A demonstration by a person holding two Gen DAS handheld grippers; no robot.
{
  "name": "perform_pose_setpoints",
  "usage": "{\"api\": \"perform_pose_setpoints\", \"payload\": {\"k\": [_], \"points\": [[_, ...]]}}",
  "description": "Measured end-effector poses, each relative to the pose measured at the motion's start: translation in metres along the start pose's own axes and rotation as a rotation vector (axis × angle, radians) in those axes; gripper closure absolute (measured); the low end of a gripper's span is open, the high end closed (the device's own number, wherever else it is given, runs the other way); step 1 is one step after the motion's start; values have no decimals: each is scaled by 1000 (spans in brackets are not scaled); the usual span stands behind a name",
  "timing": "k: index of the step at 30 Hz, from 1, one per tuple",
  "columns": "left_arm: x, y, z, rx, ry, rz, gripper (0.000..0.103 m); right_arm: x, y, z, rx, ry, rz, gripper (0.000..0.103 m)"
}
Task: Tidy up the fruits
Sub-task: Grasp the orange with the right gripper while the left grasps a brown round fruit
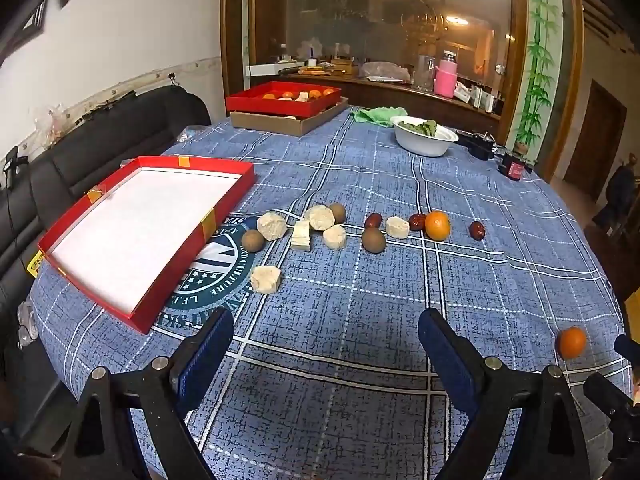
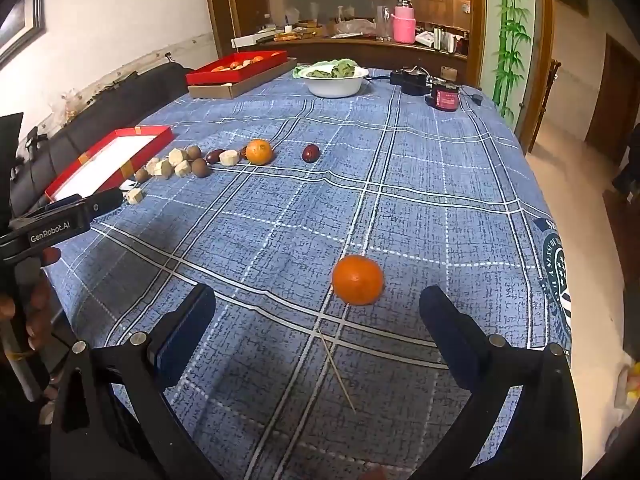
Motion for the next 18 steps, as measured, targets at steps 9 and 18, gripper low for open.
{"api": "perform_pose_setpoints", "payload": {"k": [9, 18], "points": [[-1, -2, -2, -1, -4, 2, 10, 0, -4, 0, -6, -1, -1, 0], [-5, -8, -1, -12, 4, 3, 10, 10, -19, 5, -45, -29, 15, 0]]}}
Point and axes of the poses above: each gripper's, at about its wrist camera, not at the fingertips, and y roughly against the way its jaws point, x to its right, z to its underside, the point moved 2 cm from there along -y, roughly the way its jaws point, and after that the axes turned 7 degrees about x, right-handed, at the moved point
